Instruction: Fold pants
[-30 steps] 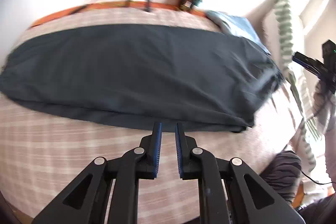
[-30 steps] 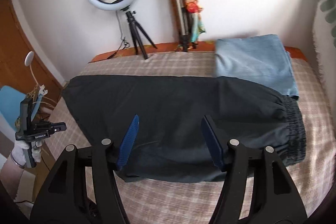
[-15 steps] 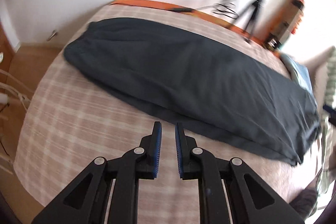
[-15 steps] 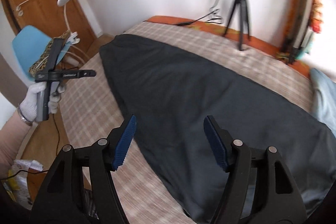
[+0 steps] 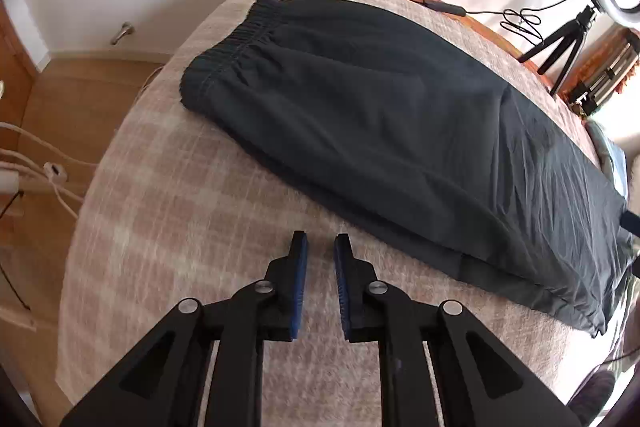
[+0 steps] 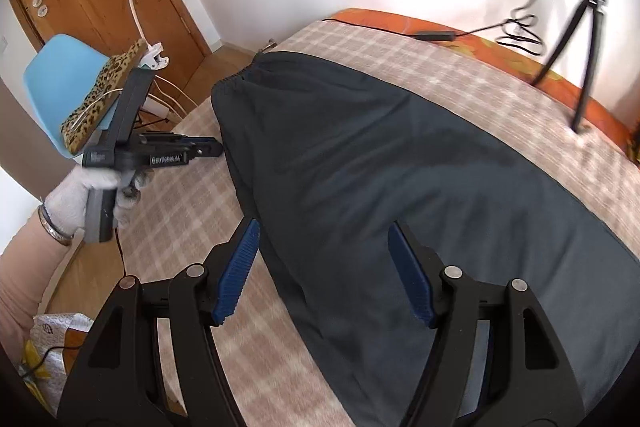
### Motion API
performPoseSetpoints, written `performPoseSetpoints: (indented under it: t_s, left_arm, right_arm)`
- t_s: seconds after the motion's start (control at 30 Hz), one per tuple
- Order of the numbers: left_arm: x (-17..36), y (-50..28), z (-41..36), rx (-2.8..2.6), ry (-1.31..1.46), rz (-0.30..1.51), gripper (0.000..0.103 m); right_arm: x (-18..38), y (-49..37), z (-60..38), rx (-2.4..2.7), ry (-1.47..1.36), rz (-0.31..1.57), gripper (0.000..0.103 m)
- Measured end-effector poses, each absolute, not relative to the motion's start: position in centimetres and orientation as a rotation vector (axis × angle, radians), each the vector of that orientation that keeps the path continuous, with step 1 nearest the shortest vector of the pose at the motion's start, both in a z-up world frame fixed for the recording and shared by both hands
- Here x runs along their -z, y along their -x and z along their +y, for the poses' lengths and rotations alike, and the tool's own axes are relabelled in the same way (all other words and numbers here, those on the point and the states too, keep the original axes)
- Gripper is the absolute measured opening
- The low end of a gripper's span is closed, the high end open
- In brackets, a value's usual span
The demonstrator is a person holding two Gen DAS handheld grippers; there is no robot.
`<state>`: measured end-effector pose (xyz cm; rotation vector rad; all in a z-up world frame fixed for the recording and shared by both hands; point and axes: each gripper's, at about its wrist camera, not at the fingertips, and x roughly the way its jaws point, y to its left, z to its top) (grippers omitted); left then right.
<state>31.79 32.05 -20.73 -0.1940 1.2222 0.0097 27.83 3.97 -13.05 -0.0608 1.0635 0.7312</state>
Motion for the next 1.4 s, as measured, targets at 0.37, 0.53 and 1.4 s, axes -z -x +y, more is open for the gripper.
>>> performPoseSetpoints:
  t_s: [0.37, 0.53, 1.4]
  left_arm:
    - [20.7, -32.5, 35.1, -0.004, 0.219, 1.090, 0.014]
    - [21.0, -33.4, 37.8, -0.061, 0.245, 1.072, 0.014]
    - [19.6, -37.1, 35.9, 0.134, 0.288, 0.846, 0.016]
  right_arm:
    - [15.4, -31.5, 13.8, -0.857, 0.115, 1.087, 0.070]
    - [15.9, -35.3, 17.7, -0.897, -0.020, 1.143, 0.070]
    - [22.0, -48.2, 19.4, -0.787, -0.432, 1.395, 0.067]
